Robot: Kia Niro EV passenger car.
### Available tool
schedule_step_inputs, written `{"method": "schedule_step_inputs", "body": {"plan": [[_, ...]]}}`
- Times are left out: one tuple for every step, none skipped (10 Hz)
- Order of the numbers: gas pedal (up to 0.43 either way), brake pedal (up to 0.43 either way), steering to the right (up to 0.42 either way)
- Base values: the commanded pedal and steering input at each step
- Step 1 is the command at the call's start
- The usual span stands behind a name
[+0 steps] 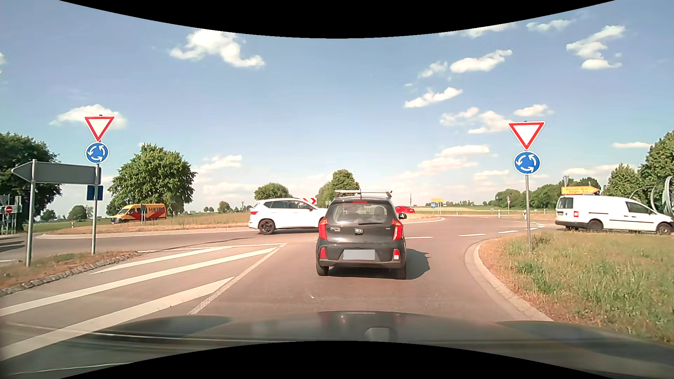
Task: Follow the waypoints while adhering to traffic rules and regulations
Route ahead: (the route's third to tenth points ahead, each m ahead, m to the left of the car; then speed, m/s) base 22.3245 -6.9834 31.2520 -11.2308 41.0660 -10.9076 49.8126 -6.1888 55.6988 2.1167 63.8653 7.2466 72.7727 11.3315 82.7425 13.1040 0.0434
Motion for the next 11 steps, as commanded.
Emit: {"method": "schedule_step_inputs", "body": {"plan": [[0.0, 0.006, 0.038], [0.0, 0.006, 0.038], [0.0, 0.006, 0.038], [0.0, 0.006, 0.038], [0.0, 0.006, 0.038], [0.0, 0.006, 0.038], [0.0, 0.006, 0.038], [0.0, 0.006, 0.038], [0.0, 0.006, 0.038], [0.0, 0.012, 0.038], [0.0, 0.006, 0.038]]}}
